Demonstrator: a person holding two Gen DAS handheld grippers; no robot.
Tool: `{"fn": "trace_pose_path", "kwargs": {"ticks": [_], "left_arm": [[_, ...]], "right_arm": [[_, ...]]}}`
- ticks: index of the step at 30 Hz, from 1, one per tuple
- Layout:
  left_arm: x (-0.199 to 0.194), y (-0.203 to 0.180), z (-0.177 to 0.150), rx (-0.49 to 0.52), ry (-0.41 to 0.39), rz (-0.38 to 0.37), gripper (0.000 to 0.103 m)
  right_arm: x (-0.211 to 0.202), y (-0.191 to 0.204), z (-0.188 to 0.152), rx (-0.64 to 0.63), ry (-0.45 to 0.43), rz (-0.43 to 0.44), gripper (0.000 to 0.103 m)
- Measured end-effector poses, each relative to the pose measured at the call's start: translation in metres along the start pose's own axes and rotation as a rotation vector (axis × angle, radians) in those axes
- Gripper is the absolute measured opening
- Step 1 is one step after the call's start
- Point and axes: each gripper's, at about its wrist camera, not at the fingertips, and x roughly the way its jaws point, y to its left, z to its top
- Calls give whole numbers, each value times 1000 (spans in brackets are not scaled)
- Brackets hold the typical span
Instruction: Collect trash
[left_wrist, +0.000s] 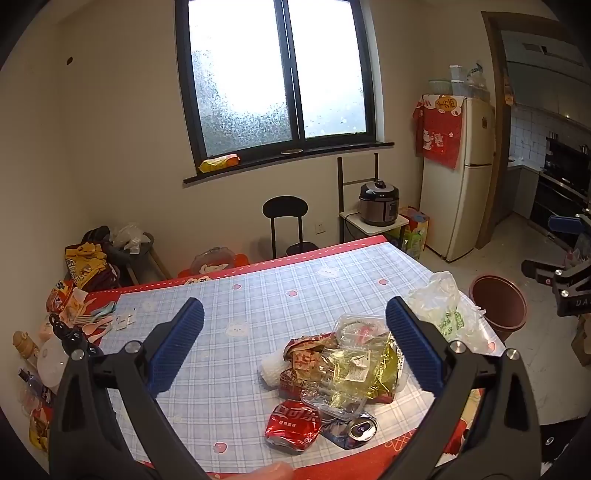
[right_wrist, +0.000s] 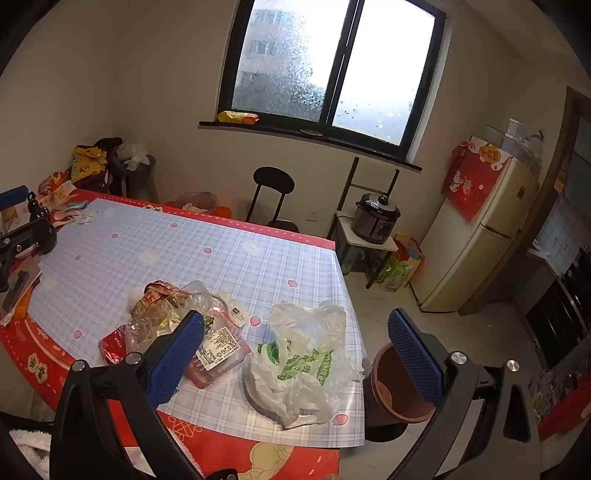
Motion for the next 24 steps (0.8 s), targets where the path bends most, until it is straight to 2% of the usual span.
{"fn": "trace_pose_path", "kwargs": {"ticks": [24], "left_arm": [[-3,2,2,1,-24,-2,97]], "right_arm": [[-1,-4,2,13,-18,-5,98]]}}
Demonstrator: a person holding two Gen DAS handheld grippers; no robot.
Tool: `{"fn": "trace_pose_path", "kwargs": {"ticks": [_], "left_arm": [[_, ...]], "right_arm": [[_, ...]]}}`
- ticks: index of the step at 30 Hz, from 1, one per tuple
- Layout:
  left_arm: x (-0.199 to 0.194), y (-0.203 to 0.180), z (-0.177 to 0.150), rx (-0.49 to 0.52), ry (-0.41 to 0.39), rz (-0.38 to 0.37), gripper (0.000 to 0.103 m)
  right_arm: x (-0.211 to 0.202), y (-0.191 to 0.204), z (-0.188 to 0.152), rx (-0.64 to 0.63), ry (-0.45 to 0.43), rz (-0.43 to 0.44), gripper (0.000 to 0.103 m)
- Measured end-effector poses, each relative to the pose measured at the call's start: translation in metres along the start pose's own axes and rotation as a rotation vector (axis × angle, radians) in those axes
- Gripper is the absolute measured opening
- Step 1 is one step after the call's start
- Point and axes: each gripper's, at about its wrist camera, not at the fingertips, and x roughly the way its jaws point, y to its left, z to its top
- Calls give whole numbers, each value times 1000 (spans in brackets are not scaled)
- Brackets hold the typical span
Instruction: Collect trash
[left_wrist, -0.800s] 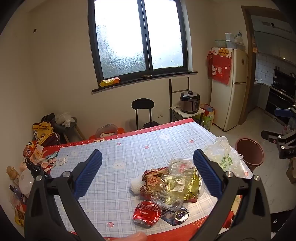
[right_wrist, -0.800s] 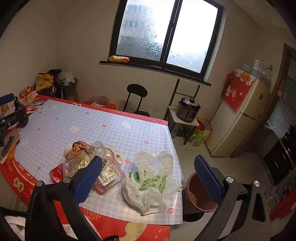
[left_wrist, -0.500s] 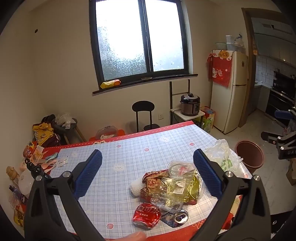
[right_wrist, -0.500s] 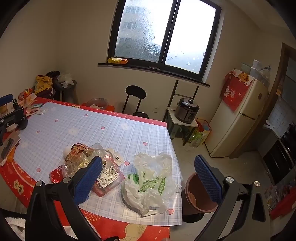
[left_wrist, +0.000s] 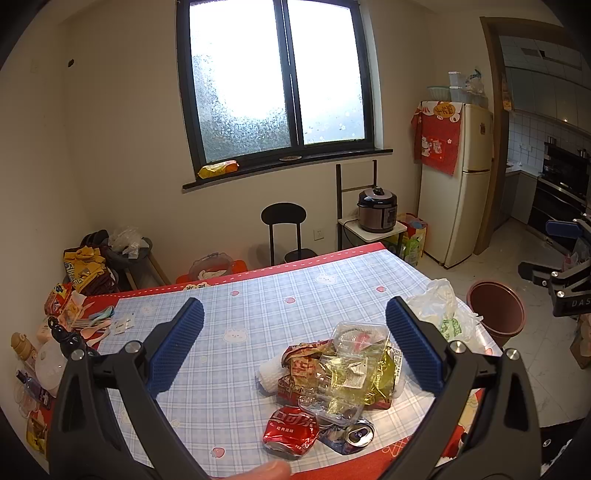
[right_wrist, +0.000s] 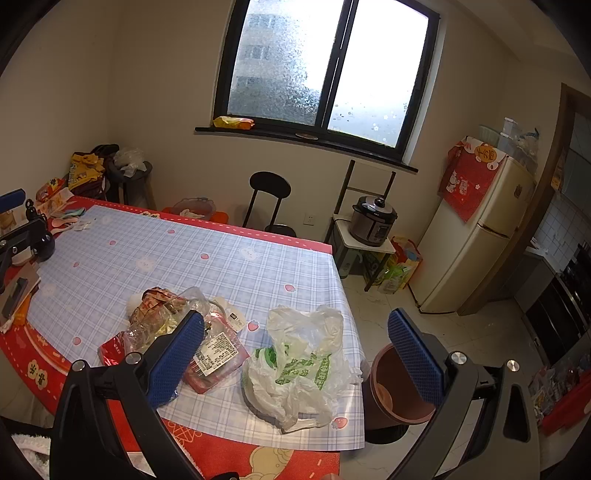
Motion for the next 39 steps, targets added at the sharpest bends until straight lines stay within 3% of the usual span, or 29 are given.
{"fn": "trace_pose_path", "kwargs": {"ticks": [39], "left_arm": [[-1,-1,3,3,-1,-3,97]], "right_arm": [[0,-1,-1,4,0,2,98]]}}
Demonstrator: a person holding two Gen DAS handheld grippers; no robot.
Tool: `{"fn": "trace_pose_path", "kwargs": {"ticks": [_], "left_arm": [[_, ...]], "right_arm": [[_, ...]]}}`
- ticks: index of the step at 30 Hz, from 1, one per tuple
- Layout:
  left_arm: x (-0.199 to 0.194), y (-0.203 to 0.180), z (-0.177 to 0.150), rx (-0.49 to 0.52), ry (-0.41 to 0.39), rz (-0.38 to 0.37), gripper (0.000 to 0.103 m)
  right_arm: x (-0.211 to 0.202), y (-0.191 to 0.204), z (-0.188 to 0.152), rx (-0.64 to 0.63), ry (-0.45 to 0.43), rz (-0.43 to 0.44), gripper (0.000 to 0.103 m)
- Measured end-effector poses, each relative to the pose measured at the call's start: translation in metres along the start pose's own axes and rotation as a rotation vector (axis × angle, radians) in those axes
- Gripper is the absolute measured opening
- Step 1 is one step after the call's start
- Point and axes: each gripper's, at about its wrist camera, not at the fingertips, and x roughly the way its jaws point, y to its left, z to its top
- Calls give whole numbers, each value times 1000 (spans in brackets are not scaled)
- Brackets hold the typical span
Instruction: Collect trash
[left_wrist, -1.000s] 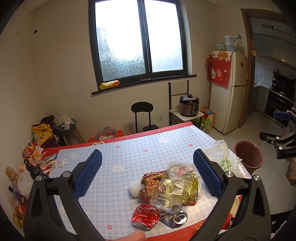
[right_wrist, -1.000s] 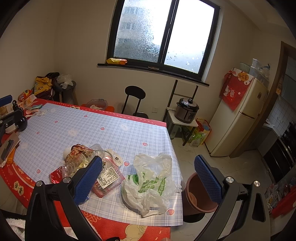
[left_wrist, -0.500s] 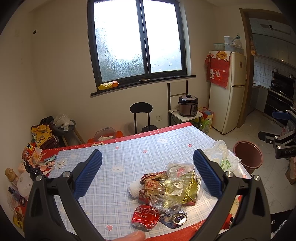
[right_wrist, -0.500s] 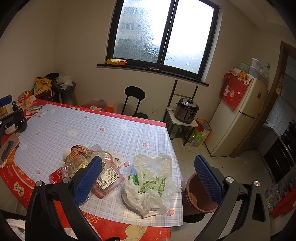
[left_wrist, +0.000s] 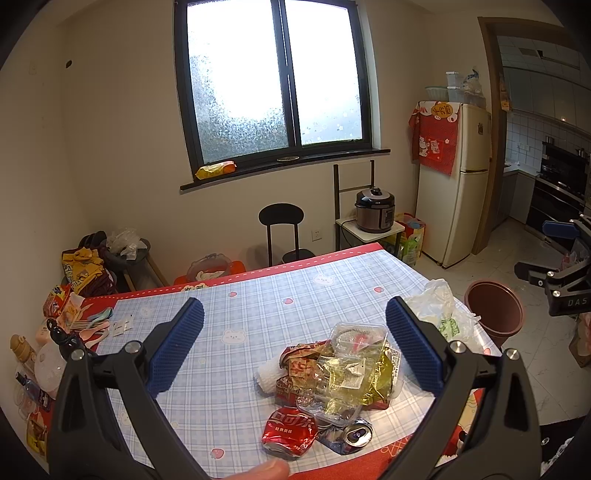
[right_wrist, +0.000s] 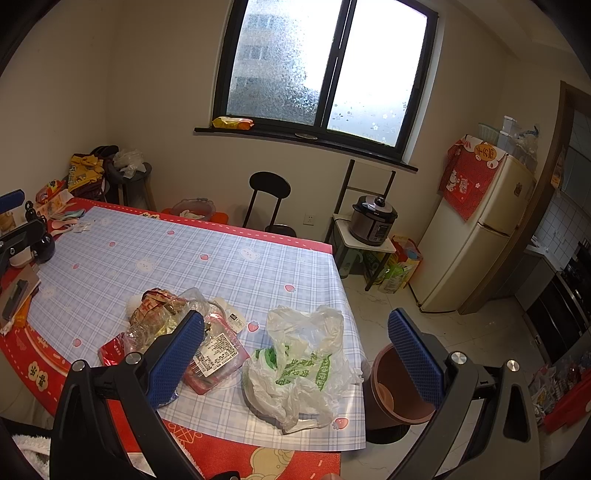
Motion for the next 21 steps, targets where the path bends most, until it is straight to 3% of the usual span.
{"fn": "trace_pose_path", "kwargs": {"ticks": [21], "left_arm": [[-2,-2,7,3,-5,-7,97]], "right_arm": [[0,0,1,1,0,2,98]]}}
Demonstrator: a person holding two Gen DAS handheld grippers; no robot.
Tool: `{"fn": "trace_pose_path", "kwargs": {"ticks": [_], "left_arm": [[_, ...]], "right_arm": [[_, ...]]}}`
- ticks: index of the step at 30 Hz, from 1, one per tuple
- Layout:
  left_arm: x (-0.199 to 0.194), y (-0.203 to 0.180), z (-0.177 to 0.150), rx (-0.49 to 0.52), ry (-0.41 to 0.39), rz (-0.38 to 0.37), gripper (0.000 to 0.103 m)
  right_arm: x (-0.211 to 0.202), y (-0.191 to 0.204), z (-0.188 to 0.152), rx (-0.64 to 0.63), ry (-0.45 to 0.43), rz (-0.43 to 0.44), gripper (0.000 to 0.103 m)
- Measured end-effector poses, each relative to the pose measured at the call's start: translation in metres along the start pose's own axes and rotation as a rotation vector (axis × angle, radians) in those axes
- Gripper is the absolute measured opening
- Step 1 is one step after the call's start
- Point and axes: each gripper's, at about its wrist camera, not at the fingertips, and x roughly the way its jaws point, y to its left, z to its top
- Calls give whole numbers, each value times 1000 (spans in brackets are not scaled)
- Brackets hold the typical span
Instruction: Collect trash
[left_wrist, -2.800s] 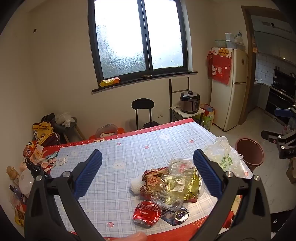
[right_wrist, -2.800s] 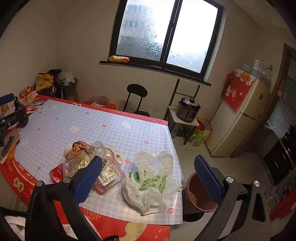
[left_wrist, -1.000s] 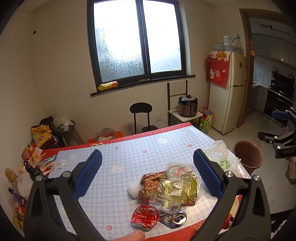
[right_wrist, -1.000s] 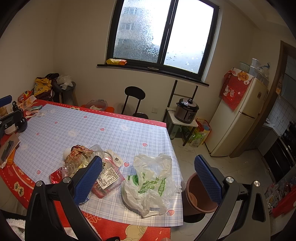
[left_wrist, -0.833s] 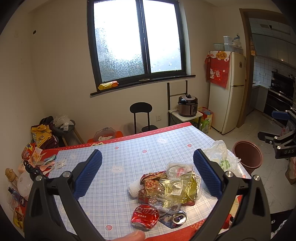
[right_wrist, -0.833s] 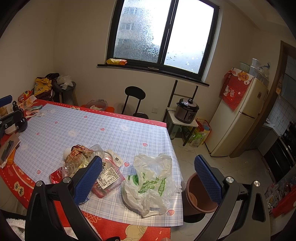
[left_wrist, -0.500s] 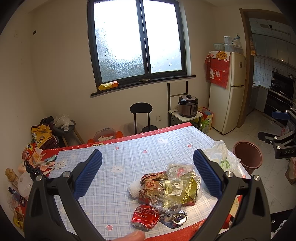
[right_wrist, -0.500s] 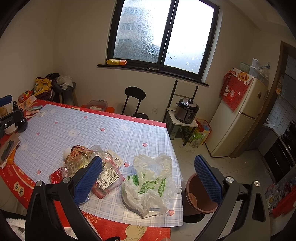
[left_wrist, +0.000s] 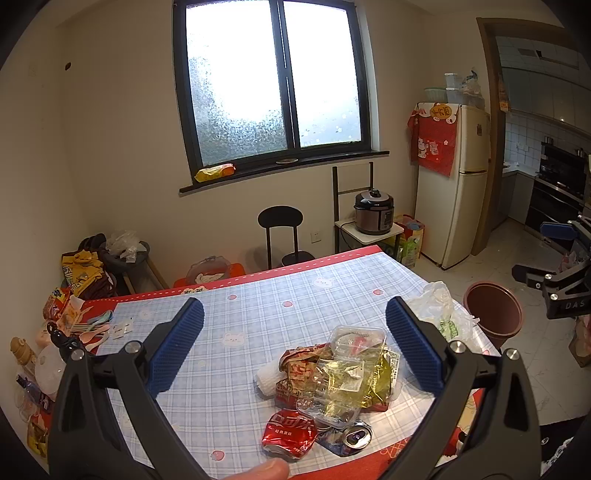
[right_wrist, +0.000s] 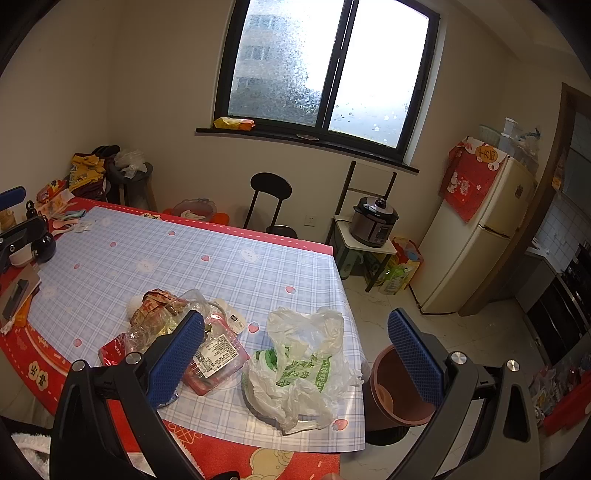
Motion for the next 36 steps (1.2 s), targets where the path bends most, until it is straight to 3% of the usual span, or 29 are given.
{"fn": "trace_pose_path", "kwargs": {"ticks": [10,14,18,26,33,36], "left_arm": [[5,1,-4,-33,26,-17,97],[10,5,-14,-88,44,-13,98],[20,11,-29,-168,71,25,97],[40,7,-70,-297,155,92,97],[49,-7,-109,-386,221,209,97],[49,-8,-125,-421,244,240,97]], "right_arm": [[14,-6,-2,-1,22,57,98],[31,-14,-11,8,16,80,98],[52,-30,-24,46,15,131,98],[111,-43,-64,37,98,231,98],[178,-20,-108,-59,214,302,98],[197,-8,-124,-111,184,266,98]]}}
